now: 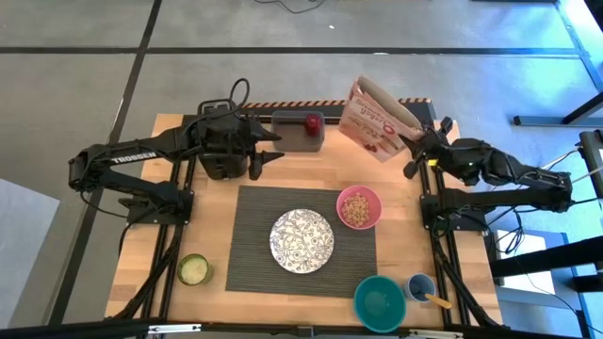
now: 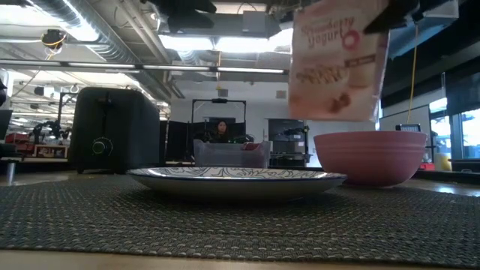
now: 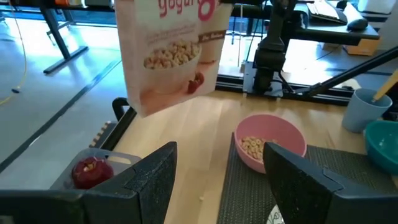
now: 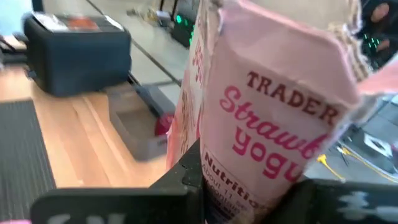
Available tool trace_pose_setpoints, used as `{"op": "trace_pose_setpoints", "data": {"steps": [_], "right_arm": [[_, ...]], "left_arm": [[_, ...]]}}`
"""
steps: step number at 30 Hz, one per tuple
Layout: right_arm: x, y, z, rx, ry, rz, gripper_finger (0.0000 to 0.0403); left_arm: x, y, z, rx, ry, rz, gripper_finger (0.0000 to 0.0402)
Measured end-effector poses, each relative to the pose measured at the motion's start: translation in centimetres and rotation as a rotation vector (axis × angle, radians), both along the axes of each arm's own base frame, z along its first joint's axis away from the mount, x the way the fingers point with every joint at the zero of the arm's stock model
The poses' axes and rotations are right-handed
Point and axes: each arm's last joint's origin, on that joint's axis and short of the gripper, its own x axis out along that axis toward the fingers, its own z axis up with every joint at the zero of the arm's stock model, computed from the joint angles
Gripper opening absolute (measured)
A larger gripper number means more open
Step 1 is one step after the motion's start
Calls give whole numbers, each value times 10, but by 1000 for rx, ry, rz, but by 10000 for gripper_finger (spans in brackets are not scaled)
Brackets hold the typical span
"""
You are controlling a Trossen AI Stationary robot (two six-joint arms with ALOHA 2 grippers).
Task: Arrange a breakfast setting
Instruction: Pour the cereal box into the pink bowl
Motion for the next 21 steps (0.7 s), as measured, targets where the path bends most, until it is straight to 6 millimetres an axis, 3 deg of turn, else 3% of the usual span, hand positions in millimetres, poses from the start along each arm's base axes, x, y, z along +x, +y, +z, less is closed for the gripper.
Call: {"op": "trace_pose_setpoints", "data": {"steps": [5,17,21], "right_arm": [[-2,-8,-13,43,49,-95,47],[4,-37,-74,128,108,-203,47],[4,-44,-83,174,72,-194,47]], "left_arm": [[0,0,0,3,3,-1,233],[0,0,0,3,4,-1,233],[0,0,0,6,4,-2,233]]}}
